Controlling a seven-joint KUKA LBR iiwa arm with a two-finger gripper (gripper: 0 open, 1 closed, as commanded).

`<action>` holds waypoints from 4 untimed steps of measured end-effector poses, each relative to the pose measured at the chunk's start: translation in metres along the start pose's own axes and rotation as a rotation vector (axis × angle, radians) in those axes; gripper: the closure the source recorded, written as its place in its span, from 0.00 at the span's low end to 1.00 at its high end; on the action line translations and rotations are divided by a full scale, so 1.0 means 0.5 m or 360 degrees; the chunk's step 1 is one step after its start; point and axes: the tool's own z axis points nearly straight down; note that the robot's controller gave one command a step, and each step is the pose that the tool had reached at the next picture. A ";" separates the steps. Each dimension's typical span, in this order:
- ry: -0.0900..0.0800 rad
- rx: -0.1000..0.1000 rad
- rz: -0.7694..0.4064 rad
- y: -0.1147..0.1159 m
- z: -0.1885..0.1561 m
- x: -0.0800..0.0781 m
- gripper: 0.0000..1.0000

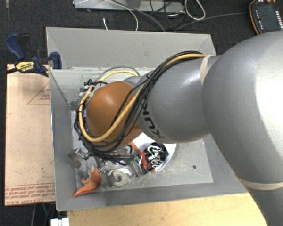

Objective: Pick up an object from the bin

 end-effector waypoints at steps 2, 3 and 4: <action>-0.0028 0.0016 -0.0664 0.037 0.054 0.018 1.00; -0.0028 0.0015 -0.0663 0.036 0.054 0.018 1.00; -0.0031 0.0017 -0.0658 0.035 0.051 0.018 1.00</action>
Offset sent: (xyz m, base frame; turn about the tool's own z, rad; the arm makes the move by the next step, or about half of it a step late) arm -0.0235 0.0040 -0.0293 -0.4239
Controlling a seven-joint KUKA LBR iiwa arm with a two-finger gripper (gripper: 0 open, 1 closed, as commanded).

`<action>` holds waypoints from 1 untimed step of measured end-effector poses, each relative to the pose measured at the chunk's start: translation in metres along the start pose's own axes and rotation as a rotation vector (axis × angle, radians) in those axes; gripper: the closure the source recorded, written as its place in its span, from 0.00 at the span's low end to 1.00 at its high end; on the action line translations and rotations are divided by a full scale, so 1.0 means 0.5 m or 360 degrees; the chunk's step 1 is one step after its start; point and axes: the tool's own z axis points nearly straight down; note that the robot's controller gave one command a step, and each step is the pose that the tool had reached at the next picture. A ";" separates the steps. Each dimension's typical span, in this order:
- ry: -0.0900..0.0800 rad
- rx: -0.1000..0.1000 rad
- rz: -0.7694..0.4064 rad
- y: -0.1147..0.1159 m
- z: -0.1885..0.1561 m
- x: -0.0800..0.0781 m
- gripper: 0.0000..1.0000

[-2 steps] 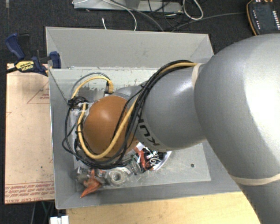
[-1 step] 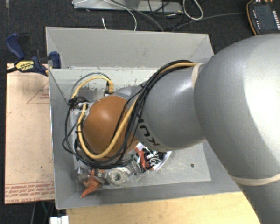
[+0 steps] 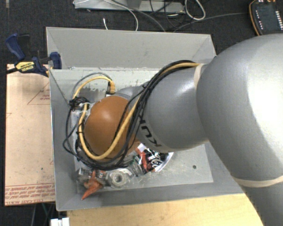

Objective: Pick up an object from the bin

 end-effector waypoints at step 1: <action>0.0000 -0.0003 0.0003 0.001 -0.033 -0.001 1.00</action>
Offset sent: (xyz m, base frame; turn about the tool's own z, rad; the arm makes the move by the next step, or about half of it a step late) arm -0.0010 -0.0001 0.0228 0.0015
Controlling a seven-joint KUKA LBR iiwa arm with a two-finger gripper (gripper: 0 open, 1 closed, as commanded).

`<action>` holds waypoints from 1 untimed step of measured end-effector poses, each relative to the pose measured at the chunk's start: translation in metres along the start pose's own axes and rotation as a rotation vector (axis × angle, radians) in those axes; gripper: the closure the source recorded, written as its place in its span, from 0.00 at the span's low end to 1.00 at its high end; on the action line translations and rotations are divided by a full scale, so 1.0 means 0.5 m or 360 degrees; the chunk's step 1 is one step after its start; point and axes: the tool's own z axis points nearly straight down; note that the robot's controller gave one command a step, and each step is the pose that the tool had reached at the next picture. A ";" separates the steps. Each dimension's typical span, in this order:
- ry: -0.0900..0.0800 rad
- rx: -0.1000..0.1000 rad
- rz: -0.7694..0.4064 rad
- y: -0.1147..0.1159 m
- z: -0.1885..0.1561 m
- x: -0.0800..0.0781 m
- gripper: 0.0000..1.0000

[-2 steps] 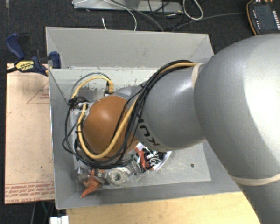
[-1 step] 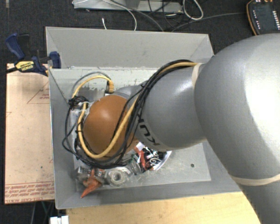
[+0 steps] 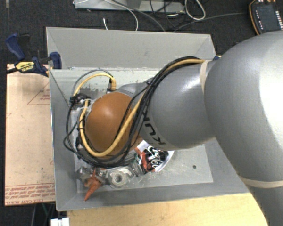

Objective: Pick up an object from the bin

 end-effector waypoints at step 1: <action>-0.0004 0.0001 0.0005 0.000 -0.014 -0.002 1.00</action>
Offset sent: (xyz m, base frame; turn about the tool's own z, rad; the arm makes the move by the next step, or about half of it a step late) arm 0.0001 0.0005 0.0424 0.0021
